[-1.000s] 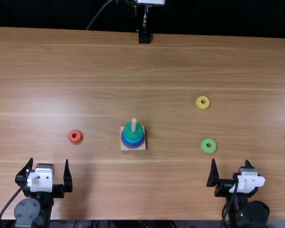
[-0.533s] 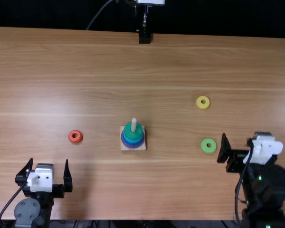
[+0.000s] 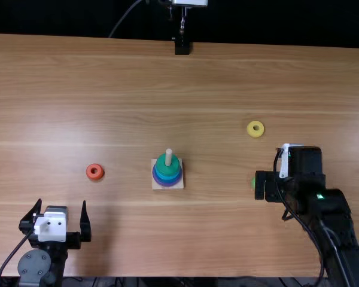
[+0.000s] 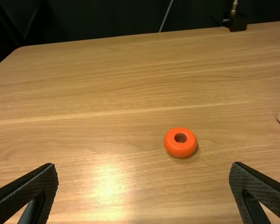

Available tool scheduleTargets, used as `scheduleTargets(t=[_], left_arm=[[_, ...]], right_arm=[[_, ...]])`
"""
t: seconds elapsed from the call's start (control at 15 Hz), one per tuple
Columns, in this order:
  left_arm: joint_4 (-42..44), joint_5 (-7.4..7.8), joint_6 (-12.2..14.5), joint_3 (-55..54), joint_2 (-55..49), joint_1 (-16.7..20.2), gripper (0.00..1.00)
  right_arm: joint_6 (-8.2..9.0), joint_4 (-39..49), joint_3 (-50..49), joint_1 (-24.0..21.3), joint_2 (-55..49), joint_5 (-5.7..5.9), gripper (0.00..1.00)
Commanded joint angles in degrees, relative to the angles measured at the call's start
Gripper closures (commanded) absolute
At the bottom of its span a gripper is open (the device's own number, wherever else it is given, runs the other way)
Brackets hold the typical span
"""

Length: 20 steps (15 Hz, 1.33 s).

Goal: Build the Hanoi tower: stack the rings onto the peg from bottom to top in this color order: purple, dark blue, light blue, dark green, light green, yellow, orange.

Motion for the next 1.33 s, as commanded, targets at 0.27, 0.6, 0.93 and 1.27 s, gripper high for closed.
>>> scheduleTargets(t=[0.27, 0.6, 0.93, 1.27], left_arm=[[-4.45, -0.57, -0.44, -6.00, -0.93, -0.03, 0.00], [-4.45, -0.68, -0.44, -6.00, -0.93, -0.03, 0.00], [-4.45, -0.57, -0.44, -6.00, -0.93, -0.03, 0.00], [-4.45, -0.57, -0.44, -6.00, -0.93, -0.03, 0.00]], right_arm=[[11.73, 0.34, 3.91, 0.77, 10.76, 0.65, 0.00], [12.05, 0.66, 6.55, 0.77, 18.32, 0.44, 0.00], [11.84, 0.55, 8.48, 0.77, 22.62, 0.12, 0.00], [11.00, 0.55, 8.30, 1.74, 24.91, -0.83, 0.00]])
